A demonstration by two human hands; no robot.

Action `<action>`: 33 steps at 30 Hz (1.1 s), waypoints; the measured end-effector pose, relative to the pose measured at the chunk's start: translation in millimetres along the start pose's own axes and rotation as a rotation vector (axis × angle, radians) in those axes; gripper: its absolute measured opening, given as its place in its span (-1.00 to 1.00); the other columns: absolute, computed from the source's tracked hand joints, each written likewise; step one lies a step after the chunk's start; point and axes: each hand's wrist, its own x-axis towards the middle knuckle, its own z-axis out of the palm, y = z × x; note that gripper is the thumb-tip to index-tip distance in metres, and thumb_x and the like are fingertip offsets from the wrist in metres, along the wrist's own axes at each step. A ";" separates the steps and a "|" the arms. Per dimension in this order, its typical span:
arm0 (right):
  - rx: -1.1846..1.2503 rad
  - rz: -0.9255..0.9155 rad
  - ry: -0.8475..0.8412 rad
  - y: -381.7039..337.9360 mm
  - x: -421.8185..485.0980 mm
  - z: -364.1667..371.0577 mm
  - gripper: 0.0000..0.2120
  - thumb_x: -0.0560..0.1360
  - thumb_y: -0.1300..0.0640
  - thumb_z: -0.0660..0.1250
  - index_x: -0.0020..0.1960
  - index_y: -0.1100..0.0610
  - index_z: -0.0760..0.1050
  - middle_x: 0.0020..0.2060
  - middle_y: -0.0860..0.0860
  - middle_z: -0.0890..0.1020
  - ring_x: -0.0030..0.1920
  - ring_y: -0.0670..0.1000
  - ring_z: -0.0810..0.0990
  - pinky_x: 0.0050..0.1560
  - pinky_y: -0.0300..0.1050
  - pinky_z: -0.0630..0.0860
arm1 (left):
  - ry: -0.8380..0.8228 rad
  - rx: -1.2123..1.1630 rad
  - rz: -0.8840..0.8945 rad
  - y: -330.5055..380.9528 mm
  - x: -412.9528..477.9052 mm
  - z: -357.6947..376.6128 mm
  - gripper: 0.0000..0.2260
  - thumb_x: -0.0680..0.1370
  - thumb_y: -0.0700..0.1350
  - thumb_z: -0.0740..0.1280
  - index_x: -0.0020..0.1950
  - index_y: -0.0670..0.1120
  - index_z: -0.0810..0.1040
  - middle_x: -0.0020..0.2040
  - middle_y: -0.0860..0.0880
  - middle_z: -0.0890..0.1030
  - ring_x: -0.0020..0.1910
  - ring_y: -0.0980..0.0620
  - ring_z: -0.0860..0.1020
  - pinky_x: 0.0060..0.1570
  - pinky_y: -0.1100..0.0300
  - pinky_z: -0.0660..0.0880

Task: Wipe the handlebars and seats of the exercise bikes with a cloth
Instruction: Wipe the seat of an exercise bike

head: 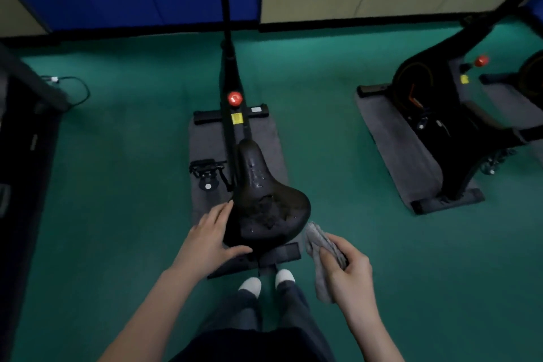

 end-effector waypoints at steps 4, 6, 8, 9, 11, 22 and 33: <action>-0.091 -0.141 -0.115 -13.1 46.7 1.2 -0.74 0.48 0.34 0.32 0.06 0.08 0.62 -0.03 -0.05 0.66 0.02 -0.09 0.61 0.07 -0.33 0.48 | 0.050 -0.106 -0.126 13.9 1.3 13.8 0.05 0.28 0.36 0.40 0.56 -0.02 -0.06 0.51 0.07 0.08 0.45 0.01 0.10 0.43 0.03 0.20; -0.160 -0.281 -0.134 -29.3 74.1 4.3 -0.75 0.48 0.35 0.32 0.06 0.10 0.61 -0.08 -0.12 0.62 0.00 -0.07 0.59 0.01 -0.50 0.38 | 0.089 -0.164 -0.163 19.5 1.3 21.3 0.05 0.26 0.32 0.45 0.56 -0.03 -0.02 0.51 0.08 0.08 0.45 0.03 0.08 0.44 0.05 0.17; -0.216 -0.425 -0.168 -48.1 104.9 15.4 -0.78 0.49 0.35 0.32 0.08 0.17 0.62 -0.08 -0.11 0.61 0.01 -0.02 0.58 0.02 -0.46 0.36 | 0.141 -0.204 -0.199 22.4 2.5 26.4 0.03 0.25 0.26 0.50 0.55 -0.03 0.03 0.50 0.08 0.11 0.43 0.03 0.10 0.44 0.09 0.16; -0.234 -0.483 -0.196 -57.1 120.0 23.7 -0.78 0.49 0.36 0.32 0.09 0.20 0.61 -0.06 -0.07 0.61 0.04 0.01 0.57 0.05 -0.39 0.38 | 0.161 -0.221 -0.220 23.0 3.3 28.3 0.03 0.24 0.24 0.52 0.54 -0.03 0.06 0.49 0.08 0.14 0.42 0.03 0.11 0.44 0.11 0.16; -0.238 -0.571 -0.239 -71.7 147.9 43.0 -0.75 0.48 0.38 0.30 0.12 0.24 0.60 -0.02 -0.03 0.60 0.08 0.06 0.56 0.11 -0.29 0.38 | 0.191 -0.264 -0.253 23.3 4.4 31.6 0.02 0.20 0.20 0.55 0.53 -0.01 0.12 0.47 0.08 0.19 0.41 0.04 0.14 0.43 0.12 0.16; -0.541 -0.941 -0.581 -60.3 191.7 104.6 -0.62 0.43 0.48 0.25 0.16 0.21 0.61 0.22 0.12 0.57 0.33 0.06 0.44 0.37 -0.26 0.20 | 0.290 -0.355 -0.235 20.1 5.1 39.0 -0.01 0.16 0.12 0.61 0.50 0.00 0.22 0.43 0.09 0.26 0.38 0.07 0.18 0.38 0.28 0.07; -0.187 -0.696 -0.631 -38.2 167.3 57.3 -0.65 0.46 0.48 0.26 0.13 0.18 0.61 0.13 0.00 0.63 0.22 -0.07 0.56 0.31 -0.17 0.42 | 0.307 -0.386 -0.229 17.2 6.7 41.3 0.01 0.12 0.16 0.60 0.49 0.00 0.25 0.41 0.12 0.27 0.36 0.10 0.18 0.43 0.15 0.15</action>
